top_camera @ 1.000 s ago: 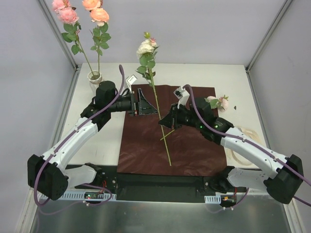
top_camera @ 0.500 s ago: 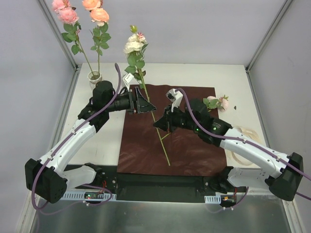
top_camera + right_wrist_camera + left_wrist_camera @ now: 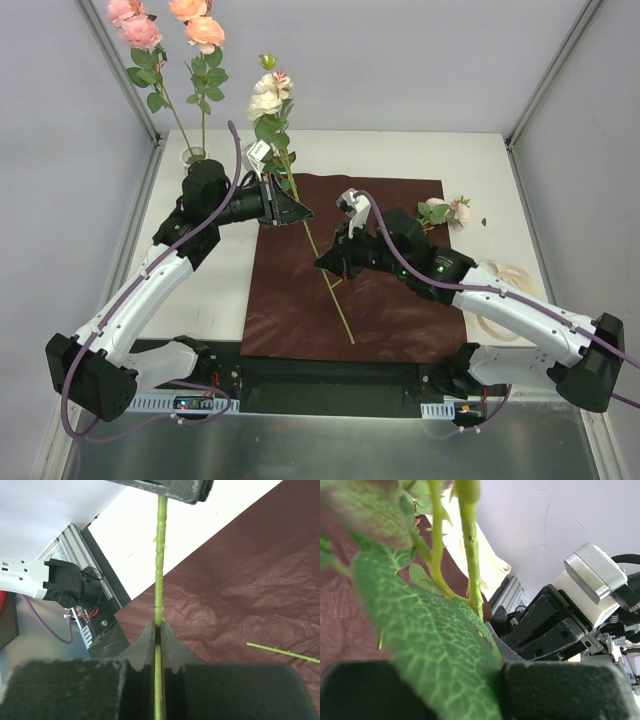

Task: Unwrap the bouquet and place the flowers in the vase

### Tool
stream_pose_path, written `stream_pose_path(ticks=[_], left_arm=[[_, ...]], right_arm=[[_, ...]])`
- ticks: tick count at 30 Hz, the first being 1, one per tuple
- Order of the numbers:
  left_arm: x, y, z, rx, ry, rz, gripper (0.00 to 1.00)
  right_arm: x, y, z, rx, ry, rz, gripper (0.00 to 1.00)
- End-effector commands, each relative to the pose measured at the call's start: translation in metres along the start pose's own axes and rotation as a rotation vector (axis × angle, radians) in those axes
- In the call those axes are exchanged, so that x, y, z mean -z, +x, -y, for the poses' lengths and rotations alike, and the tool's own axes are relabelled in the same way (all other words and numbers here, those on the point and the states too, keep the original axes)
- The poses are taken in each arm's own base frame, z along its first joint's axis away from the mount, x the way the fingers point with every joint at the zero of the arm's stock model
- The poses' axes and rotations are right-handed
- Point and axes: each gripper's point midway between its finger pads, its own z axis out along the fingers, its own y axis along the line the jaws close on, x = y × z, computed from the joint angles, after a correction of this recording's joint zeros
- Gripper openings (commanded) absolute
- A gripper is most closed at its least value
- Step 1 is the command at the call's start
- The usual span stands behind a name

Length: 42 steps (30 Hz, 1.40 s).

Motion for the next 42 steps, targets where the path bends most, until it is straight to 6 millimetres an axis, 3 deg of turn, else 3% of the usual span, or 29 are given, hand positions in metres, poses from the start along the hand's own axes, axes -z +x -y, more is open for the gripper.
stream_pose_path(ticks=[1, 3, 4, 6, 7, 8, 9, 10, 12, 13, 15, 16, 18, 19, 22, 24, 25, 30, 42], left_arm=[[0.014, -0.03, 0.028, -0.14, 0.019, 0.094, 0.0], [0.018, -0.035, 0.03, -0.202, 0.0, 0.105, 0.0], [0.022, -0.045, 0.04, -0.249, 0.002, 0.129, 0.0], [0.03, -0.056, 0.035, -0.35, -0.077, 0.161, 0.0], [0.039, -0.072, 0.047, -0.418, -0.104, 0.211, 0.0], [0.046, -0.08, 0.046, -0.466, -0.153, 0.238, 0.0], [0.057, -0.096, 0.031, -0.531, -0.286, 0.285, 0.0], [0.072, -0.113, 0.043, -0.584, -0.334, 0.345, 0.0], [0.099, -0.146, 0.037, -0.663, -0.517, 0.451, 0.0], [0.113, -0.163, 0.049, -0.694, -0.562, 0.51, 0.0], [0.137, -0.188, 0.053, -0.758, -0.687, 0.59, 0.0], [0.154, -0.209, 0.056, -0.776, -0.788, 0.66, 0.0], [0.163, -0.232, 0.051, -0.842, -0.901, 0.671, 0.0], [0.182, -0.248, 0.062, -0.846, -0.955, 0.737, 0.0], [0.203, -0.278, 0.056, -0.82, -1.019, 0.805, 0.0], [0.204, -0.294, 0.046, -0.799, -1.016, 0.819, 0.0], [0.217, -0.303, 0.052, -0.805, -1.033, 0.858, 0.0], [0.218, -0.322, 0.042, -0.817, -1.065, 0.861, 0.0], [0.211, -0.32, -0.013, -0.733, -1.136, 0.794, 0.0]], right_arm=[[0.014, -0.02, -0.013, 0.057, -0.031, 0.049, 0.01], [0.015, -0.022, -0.011, 0.062, -0.008, 0.042, 0.07], [0.017, -0.019, -0.004, 0.057, 0.031, 0.027, 0.2], [0.024, -0.024, 0.015, 0.052, 0.144, 0.061, 0.32], [0.03, -0.022, 0.026, 0.049, 0.208, 0.06, 0.42], [0.039, -0.025, 0.032, 0.05, 0.249, 0.084, 0.45], [0.045, -0.027, 0.043, 0.054, 0.311, 0.101, 0.47], [0.049, -0.024, 0.048, 0.066, 0.336, 0.092, 0.49], [0.06, -0.026, 0.051, 0.08, 0.358, 0.112, 0.49], [0.063, -0.022, 0.053, 0.086, 0.367, 0.105, 0.49], [0.069, -0.022, 0.055, 0.091, 0.379, 0.117, 0.49], [0.07, -0.02, 0.056, 0.093, 0.384, 0.113, 0.49], [0.073, -0.017, 0.06, 0.097, 0.398, 0.114, 0.49], [0.074, -0.016, 0.061, 0.1, 0.401, 0.11, 0.49], [0.078, -0.013, 0.063, 0.107, 0.415, 0.103, 0.49], [0.08, -0.011, 0.066, 0.113, 0.423, 0.102, 0.49], [0.082, -0.011, 0.066, 0.111, 0.429, 0.105, 0.49], [0.092, -0.009, 0.075, 0.158, 0.475, 0.095, 0.49], [0.081, -0.012, 0.08, 0.171, 0.493, 0.074, 0.51]])
